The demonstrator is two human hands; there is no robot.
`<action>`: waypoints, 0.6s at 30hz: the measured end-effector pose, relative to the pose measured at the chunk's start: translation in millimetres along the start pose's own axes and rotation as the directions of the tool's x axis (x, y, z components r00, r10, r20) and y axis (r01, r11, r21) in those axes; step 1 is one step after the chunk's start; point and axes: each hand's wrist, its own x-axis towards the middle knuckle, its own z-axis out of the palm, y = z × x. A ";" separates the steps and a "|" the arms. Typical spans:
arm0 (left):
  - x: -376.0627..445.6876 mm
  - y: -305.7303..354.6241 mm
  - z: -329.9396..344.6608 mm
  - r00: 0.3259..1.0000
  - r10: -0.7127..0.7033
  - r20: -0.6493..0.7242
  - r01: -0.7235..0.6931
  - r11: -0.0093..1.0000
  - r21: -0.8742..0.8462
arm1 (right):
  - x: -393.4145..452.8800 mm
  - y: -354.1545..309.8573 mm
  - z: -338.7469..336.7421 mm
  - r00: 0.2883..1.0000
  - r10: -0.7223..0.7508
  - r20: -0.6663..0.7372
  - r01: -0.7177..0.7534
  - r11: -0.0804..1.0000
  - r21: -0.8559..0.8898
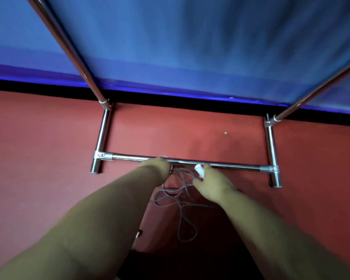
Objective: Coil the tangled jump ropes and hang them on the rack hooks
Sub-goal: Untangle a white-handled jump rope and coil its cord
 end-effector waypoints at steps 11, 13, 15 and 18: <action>-177.1 25.1 -72.3 0.980 -0.060 -0.187 0.012 0.970 -0.245 | -166.7 -61.6 -85.4 0.958 0.142 -0.248 0.161 0.450 0.879; -212.8 42.8 -78.1 0.985 0.048 -0.168 -0.108 0.925 -0.364 | -202.8 -62.1 -90.2 0.962 0.135 -0.235 0.189 0.286 0.939; -243.2 65.9 -77.5 0.978 0.151 -0.146 -0.204 0.849 -0.488 | -236.3 -57.6 -95.5 0.977 0.111 -0.184 0.169 0.128 0.977; -277.5 91.6 -75.2 0.955 0.209 -0.209 -0.287 0.823 -0.490 | -273.1 -49.7 -107.7 0.996 0.047 -0.079 0.086 -0.158 0.984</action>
